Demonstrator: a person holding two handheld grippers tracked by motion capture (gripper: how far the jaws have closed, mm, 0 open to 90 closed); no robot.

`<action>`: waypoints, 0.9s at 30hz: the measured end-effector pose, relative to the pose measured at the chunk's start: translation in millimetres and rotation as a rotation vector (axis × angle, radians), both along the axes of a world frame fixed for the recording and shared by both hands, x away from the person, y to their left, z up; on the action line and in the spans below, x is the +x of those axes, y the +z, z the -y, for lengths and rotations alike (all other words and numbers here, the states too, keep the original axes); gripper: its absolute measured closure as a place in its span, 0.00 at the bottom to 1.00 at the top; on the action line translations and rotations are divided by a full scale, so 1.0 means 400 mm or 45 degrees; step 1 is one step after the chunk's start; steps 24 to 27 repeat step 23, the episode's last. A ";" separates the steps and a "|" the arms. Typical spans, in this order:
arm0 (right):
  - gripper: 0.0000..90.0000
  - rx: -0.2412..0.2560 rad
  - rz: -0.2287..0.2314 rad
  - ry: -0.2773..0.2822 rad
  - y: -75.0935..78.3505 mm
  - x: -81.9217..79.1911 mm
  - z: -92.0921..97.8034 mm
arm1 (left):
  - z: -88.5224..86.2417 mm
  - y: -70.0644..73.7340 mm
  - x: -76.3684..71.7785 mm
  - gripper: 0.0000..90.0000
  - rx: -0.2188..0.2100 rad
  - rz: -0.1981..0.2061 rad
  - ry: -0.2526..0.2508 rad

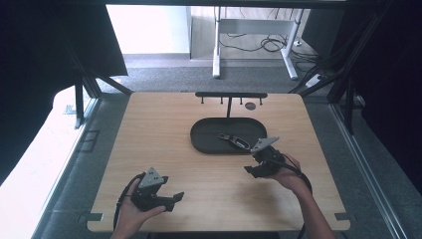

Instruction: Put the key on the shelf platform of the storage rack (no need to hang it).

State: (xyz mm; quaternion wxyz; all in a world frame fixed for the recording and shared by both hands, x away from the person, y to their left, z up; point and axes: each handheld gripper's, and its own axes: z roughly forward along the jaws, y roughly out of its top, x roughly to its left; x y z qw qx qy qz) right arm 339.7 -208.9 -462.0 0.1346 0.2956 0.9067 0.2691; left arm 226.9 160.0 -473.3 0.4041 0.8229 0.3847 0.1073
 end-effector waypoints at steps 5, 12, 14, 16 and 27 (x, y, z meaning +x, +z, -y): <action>0.49 0.038 -0.005 -0.021 -0.041 -0.043 0.033 | -0.001 0.002 0.000 0.24 0.001 0.002 0.003; 0.47 0.012 -0.041 -0.018 -0.099 -0.063 0.045 | 0.003 -0.001 0.000 0.24 0.007 0.000 0.001; 0.47 0.032 -0.033 -0.028 -0.097 -0.062 0.050 | 0.003 -0.002 0.000 0.24 0.010 -0.001 0.001; 0.46 0.089 -0.006 -0.065 -0.086 -0.063 0.064 | 0.003 -0.002 0.000 0.24 0.013 0.002 0.001; 0.41 0.101 0.074 -0.206 -0.109 -0.057 0.116 | 0.004 0.000 -0.003 0.24 0.008 0.007 -0.002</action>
